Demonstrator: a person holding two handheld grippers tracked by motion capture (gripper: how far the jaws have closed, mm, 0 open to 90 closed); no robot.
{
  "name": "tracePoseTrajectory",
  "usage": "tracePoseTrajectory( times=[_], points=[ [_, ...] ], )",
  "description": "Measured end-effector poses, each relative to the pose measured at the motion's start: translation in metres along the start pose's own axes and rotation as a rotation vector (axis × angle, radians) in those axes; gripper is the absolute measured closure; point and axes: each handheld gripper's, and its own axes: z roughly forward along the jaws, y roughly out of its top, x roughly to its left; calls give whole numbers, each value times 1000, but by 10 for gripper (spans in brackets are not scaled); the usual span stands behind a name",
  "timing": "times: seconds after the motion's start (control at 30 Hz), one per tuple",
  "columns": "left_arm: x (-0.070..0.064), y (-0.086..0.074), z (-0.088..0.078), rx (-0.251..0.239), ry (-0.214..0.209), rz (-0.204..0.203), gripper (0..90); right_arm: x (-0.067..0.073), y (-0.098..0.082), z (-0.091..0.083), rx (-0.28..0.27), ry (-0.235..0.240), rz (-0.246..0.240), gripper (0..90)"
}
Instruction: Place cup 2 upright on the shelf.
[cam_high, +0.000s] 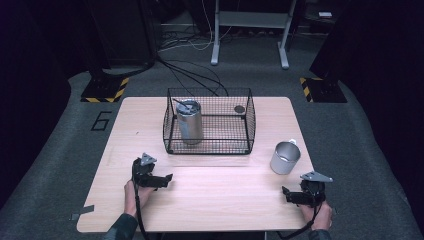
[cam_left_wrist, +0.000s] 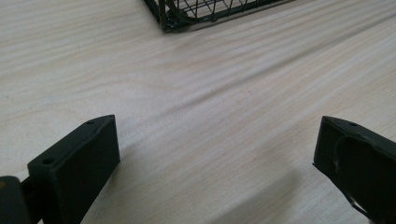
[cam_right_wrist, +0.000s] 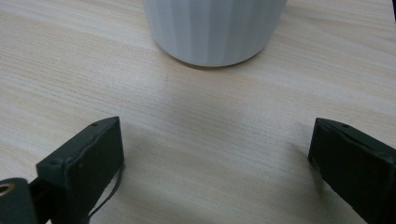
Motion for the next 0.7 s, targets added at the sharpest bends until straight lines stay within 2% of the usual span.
tracePoseTrajectory(
  times=[0.07, 0.1, 0.2, 0.23, 0.3, 0.37, 0.53, 0.67, 0.7],
  points=[
    [-1, -1, 1, 0, 9, 6, 2, 0, 0, 0, 0, 0, 0, 28],
    [-1, -1, 2, 14, 32, 45, 2, 0, 0, 0, 0, 0, 0, 28],
    [-1, -2, 3, -4, 39, 33, 2, 0, 0, 0, 0, 2, -1, 28],
    [-2, -1, 4, 4, 58, 60, 2, 0, 0, 0, 0, 1, -1, 28],
    [-2, -1, 4, 14, 57, 75, 0, 0, 0, 0, 0, 1, -1, 28],
    [-1, 0, 5, 13, 53, 71, 0, 1, 0, 0, -3, -9, 18, 30],
    [0, 0, 5, 15, 56, 75, 1, 0, 0, 0, -2, -15, 18, 34],
    [-2, 0, 6, 11, 37, 86, 1, -2, 2, -1, -1, 9, 15, 23],
    [-2, 0, 6, 13, 36, 86, 1, -2, 4, -4, -14, 16, 36, 21]
  ],
)
